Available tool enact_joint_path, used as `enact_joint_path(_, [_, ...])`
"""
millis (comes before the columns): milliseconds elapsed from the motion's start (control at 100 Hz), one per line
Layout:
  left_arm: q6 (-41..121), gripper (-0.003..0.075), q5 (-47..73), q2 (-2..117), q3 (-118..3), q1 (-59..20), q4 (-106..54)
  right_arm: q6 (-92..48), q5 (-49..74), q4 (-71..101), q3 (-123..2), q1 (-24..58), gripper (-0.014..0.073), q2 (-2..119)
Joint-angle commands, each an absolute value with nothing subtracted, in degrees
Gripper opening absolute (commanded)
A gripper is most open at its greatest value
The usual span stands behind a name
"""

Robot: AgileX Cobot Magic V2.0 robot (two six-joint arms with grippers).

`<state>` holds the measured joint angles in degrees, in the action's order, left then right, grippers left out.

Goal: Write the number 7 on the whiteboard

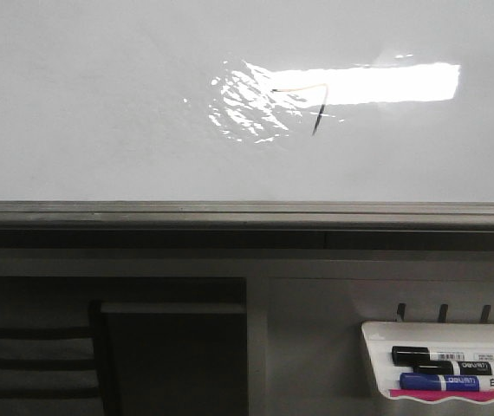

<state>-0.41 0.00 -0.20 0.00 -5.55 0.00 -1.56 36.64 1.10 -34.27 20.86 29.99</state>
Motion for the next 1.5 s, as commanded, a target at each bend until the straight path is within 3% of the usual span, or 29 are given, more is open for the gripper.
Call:
enact_joint_path(0, [-1.1, -0.002, -3.9, -2.0, 2.0, -5.4, 0.0, -1.5, 32.1, 0.8, -35.7, 20.4, -0.0071, 30.2])
enact_joint_path(560, [-1.1, -0.002, -3.9, -2.0, 2.0, -5.4, 0.0, -1.5, 31.6, 0.9, -33.8, 19.7, -0.0071, 27.3])
enact_joint_path(690, [-1.1, -0.002, -3.9, -2.0, 2.0, -5.4, 0.0, -1.5, 28.7, 0.0, -28.5, 15.1, -0.0071, 22.4])
enact_joint_path(1050, [-1.1, -0.002, -3.9, -2.0, 2.0, -5.4, 0.0, -1.5, 3.7, 1.1, -5.1, -0.8, -0.0071, 2.9])
enact_joint_path(1350, [-1.1, -0.002, -3.9, -2.0, 2.0, -5.4, 0.0, -1.5, 0.5, 1.4, 2.3, -2.4, -0.0071, -1.7])
enact_joint_path(1490, [-1.1, -0.002, -3.9, -2.0, 2.0, -5.4, 0.0, -1.5, 6.0, 1.4, 2.3, -2.4, -0.0071, -1.7])
